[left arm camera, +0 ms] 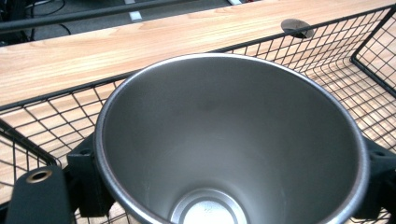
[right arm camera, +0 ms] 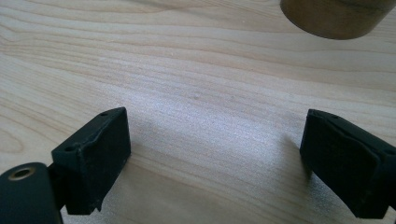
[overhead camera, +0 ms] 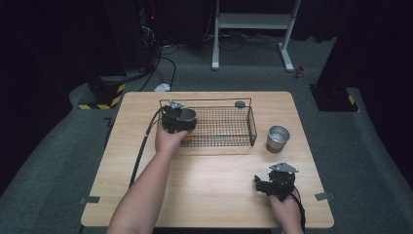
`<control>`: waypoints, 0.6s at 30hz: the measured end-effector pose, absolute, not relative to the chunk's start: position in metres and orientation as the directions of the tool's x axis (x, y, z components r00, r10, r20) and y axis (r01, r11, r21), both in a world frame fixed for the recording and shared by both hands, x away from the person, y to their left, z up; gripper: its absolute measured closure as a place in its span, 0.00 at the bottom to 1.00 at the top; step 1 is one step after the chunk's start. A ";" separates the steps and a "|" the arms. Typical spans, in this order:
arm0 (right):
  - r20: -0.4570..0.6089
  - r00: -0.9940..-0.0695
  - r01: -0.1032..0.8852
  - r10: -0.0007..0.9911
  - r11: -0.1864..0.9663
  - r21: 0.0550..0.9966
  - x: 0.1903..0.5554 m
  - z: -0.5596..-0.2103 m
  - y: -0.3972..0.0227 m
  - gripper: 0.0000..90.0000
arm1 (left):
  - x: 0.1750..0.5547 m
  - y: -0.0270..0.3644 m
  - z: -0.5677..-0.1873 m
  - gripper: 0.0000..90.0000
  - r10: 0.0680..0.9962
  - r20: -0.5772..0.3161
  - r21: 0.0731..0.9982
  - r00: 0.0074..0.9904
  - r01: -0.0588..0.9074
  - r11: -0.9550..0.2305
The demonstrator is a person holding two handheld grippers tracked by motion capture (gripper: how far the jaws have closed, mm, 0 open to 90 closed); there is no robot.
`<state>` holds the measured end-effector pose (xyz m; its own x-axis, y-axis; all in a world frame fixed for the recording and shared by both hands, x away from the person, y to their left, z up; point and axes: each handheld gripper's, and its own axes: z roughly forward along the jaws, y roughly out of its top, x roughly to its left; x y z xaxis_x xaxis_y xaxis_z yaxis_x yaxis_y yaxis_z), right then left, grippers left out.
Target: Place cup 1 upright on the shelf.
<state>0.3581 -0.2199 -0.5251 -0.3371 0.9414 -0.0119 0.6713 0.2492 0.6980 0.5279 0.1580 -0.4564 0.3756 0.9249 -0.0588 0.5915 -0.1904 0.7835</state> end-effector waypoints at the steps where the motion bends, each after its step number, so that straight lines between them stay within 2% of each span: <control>1: -0.012 -0.337 0.671 0.941 0.249 0.698 0.358 -0.525 -0.220 0.09 | 0.527 0.158 -0.457 0.15 0.925 -0.060 0.784 0.375 0.591 -0.189; 18: -0.011 -0.338 0.671 0.941 0.250 0.698 0.358 -0.525 -0.220 0.09 | 0.517 0.161 -0.461 0.15 0.920 -0.030 0.797 0.390 0.565 -0.213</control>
<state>0.3579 -0.2198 -0.5250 -0.3384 0.9409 -0.0114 0.6713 0.2499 0.6978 0.5172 0.1606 -0.4609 0.3896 0.9205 -0.0302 0.5652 -0.2131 0.7969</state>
